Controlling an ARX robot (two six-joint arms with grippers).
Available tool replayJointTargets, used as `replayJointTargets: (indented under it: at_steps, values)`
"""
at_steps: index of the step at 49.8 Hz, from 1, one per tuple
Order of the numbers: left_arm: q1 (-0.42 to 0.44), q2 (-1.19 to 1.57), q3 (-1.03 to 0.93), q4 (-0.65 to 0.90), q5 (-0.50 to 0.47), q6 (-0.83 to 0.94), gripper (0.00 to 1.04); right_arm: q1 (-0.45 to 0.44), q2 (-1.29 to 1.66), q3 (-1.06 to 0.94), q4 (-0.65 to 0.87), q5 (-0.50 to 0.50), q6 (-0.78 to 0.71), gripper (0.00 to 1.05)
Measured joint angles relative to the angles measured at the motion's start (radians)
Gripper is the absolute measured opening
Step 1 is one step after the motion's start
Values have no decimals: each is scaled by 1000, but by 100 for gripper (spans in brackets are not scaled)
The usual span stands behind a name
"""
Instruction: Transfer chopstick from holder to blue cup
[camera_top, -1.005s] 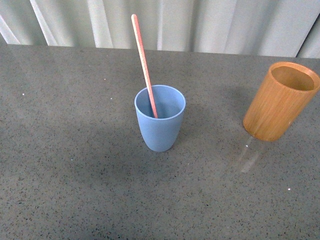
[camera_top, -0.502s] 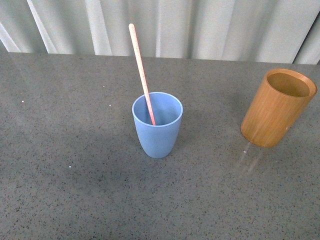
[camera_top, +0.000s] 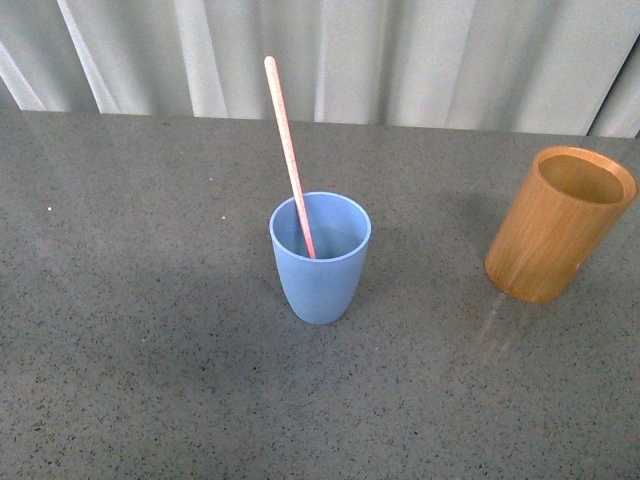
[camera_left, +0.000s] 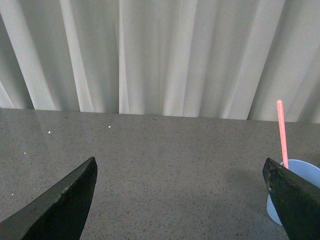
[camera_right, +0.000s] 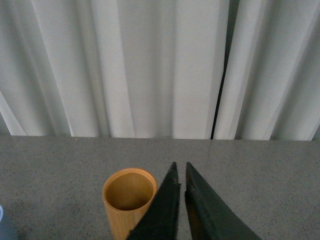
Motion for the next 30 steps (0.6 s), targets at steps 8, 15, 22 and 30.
replayJointTargets:
  at_steps: [8, 15, 22, 30]
  values:
    - [0, 0, 0, 0, 1, 0, 98, 0, -63, -42, -24, 1, 1, 1]
    - [0, 0, 0, 0, 1, 0, 98, 0, -117, -69, -51, 1, 0, 1]
    - [0, 0, 0, 0, 1, 0, 98, 0, -168, -86, -83, 0, 1, 1]
    - [0, 0, 0, 0, 1, 0, 98, 0, -248, -111, -137, 1, 0, 1]
